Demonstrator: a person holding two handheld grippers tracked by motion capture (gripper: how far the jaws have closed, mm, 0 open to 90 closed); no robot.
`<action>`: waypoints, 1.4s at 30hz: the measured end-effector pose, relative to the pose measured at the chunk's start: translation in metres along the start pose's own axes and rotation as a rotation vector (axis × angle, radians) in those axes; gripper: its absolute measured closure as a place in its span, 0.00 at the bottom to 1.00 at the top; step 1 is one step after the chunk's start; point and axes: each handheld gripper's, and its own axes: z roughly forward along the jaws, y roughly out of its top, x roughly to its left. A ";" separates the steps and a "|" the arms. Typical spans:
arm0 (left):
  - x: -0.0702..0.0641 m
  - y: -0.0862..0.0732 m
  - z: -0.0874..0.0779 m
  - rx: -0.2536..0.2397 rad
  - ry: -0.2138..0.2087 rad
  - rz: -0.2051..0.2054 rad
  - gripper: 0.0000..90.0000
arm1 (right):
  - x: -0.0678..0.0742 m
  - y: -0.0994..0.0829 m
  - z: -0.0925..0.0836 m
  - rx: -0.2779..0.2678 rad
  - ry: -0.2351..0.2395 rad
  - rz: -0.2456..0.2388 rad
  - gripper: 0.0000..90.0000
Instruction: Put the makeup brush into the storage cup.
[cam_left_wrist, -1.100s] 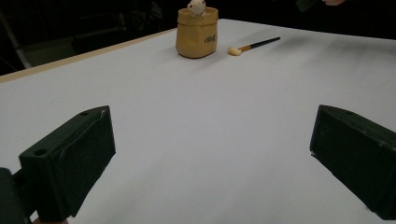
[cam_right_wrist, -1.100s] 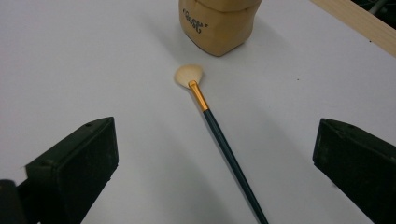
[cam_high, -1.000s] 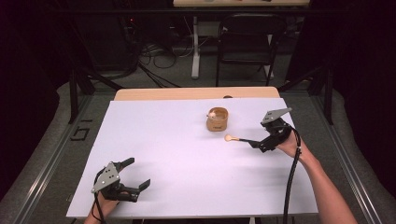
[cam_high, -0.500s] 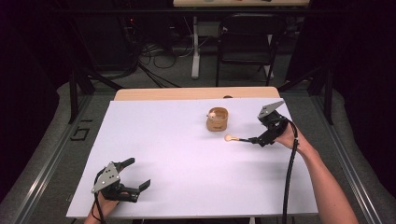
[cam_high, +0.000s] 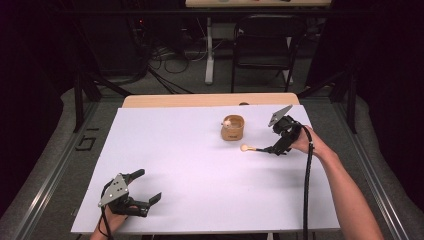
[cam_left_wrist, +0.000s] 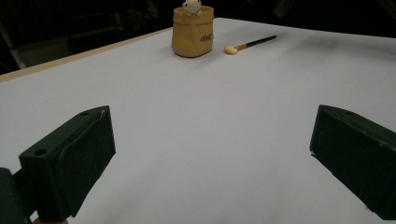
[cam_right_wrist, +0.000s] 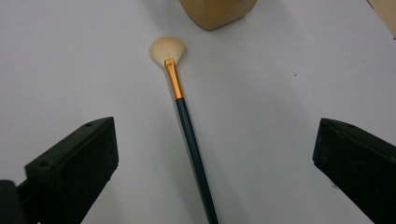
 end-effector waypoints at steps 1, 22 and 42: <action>0.000 0.000 0.000 0.000 0.000 0.000 0.00 | 0.000 0.001 0.000 0.012 -0.001 0.004 0.00; -0.002 0.001 0.000 0.007 0.002 0.010 0.00 | -0.004 0.013 0.021 0.145 0.012 -0.052 0.02; -0.003 0.001 0.001 0.017 -0.001 0.011 0.00 | 0.002 0.017 0.038 0.171 0.071 -0.090 0.45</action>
